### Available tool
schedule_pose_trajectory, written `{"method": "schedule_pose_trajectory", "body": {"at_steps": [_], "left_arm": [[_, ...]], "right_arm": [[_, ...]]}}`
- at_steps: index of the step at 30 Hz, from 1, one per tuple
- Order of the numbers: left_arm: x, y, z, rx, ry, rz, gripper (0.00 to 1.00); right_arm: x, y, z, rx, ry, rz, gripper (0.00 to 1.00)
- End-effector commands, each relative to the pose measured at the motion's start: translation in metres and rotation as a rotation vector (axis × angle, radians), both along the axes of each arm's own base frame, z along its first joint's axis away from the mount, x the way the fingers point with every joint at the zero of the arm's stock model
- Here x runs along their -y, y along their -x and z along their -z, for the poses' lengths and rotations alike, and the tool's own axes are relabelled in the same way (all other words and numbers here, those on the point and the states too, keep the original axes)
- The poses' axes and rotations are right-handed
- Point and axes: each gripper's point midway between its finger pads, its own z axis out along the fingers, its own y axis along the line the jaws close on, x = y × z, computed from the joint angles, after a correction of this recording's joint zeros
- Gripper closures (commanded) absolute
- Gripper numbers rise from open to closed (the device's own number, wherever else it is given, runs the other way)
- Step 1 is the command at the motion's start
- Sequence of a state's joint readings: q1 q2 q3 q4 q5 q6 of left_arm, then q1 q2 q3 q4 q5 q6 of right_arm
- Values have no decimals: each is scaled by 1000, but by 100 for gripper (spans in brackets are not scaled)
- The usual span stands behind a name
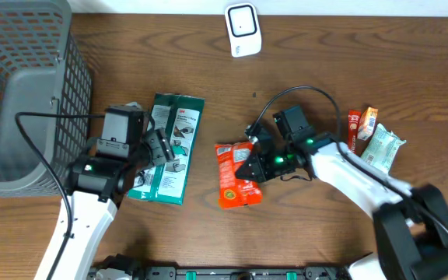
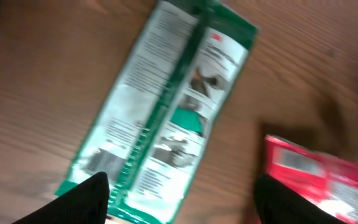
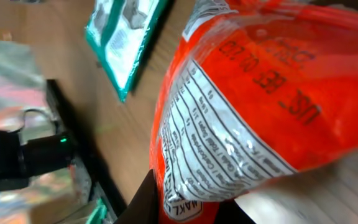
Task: Scan the item barcode
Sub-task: 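Close the right gripper on the red-orange snack bag edge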
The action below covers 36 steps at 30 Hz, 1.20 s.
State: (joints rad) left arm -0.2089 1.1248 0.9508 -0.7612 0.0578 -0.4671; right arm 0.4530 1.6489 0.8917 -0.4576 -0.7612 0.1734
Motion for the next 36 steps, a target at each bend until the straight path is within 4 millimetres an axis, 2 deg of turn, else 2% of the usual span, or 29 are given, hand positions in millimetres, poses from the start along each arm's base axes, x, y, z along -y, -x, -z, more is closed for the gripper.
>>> {"method": "schedule_pose_trajectory", "body": {"at_steps": [1, 5, 8, 18, 25, 30, 36], "left_arm": [[-22, -7, 7, -21, -75, -58, 24], [-27, -9, 22, -77, -85, -74, 20], [-27, -10, 32, -114, -92, -72, 15], [-27, -10, 54, -193, -107, -69, 15], [-27, -10, 55, -195, -108, -69, 15], [-27, -10, 55, -195, -108, -69, 14], [-27, -10, 55, -195, -108, -69, 15]], "right_arm": [[21, -12, -10, 130, 120, 48, 99], [35, -13, -20, 163, 199, 81, 99], [39, -13, -27, 173, 216, 88, 99], [40, -16, -31, 204, 230, 66, 99], [42, -22, -37, 243, 250, 53, 99], [45, -15, -42, 205, 268, 43, 99], [46, -9, -47, 251, 270, -66, 99]]}}
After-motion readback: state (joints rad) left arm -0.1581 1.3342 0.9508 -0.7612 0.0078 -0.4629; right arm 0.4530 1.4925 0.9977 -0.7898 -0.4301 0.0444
